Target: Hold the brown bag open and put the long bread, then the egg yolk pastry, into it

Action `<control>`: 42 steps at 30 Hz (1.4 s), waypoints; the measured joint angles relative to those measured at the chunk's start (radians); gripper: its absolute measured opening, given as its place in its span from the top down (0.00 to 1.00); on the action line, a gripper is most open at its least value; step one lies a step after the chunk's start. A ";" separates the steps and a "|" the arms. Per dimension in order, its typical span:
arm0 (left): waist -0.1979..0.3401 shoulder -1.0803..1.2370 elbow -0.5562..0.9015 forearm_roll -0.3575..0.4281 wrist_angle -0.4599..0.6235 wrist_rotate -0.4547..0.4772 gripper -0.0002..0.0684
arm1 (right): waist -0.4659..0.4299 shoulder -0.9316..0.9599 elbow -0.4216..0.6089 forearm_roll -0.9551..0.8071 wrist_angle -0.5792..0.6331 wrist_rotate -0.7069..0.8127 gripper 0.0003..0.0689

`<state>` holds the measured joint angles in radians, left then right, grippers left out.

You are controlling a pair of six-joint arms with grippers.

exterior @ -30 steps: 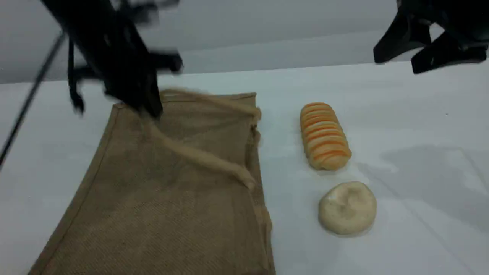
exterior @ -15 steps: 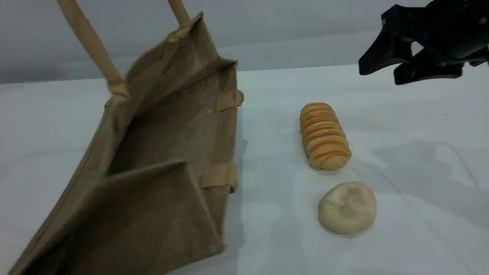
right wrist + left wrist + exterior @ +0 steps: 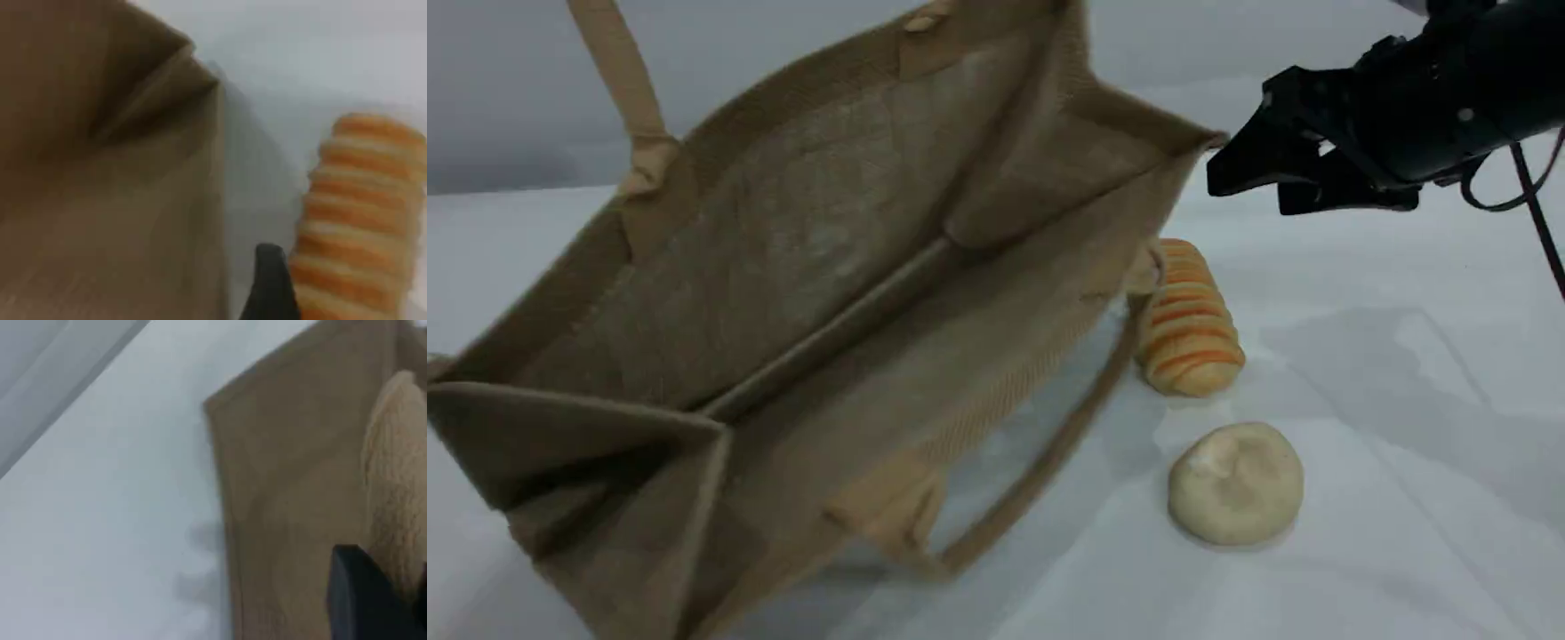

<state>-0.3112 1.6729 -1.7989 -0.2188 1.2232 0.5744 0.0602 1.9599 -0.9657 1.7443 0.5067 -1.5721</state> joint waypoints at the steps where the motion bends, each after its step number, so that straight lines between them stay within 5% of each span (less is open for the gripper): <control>1: 0.000 0.000 0.000 0.005 -0.001 -0.010 0.88 | 0.000 0.015 -0.014 0.000 -0.003 0.000 0.33; 16: 0.000 0.000 0.000 0.009 -0.003 -0.034 0.88 | 0.071 0.212 -0.143 0.000 0.013 0.002 0.33; 27: 0.000 0.000 0.000 0.006 -0.003 -0.059 0.88 | 0.159 0.248 -0.190 0.003 -0.341 0.002 0.34; 35: 0.000 0.000 0.000 0.006 -0.002 -0.059 0.88 | 0.160 0.295 -0.190 0.001 -0.282 0.003 0.34; 38: 0.000 0.000 0.000 0.006 -0.002 -0.059 0.88 | 0.159 0.295 -0.190 0.001 -0.293 0.005 0.44; 42: 0.000 0.000 0.000 0.006 -0.002 -0.059 0.88 | 0.159 0.290 -0.189 0.001 -0.296 0.004 0.72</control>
<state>-0.3112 1.6729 -1.7989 -0.2124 1.2216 0.5151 0.2193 2.2496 -1.1545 1.7450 0.2109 -1.5678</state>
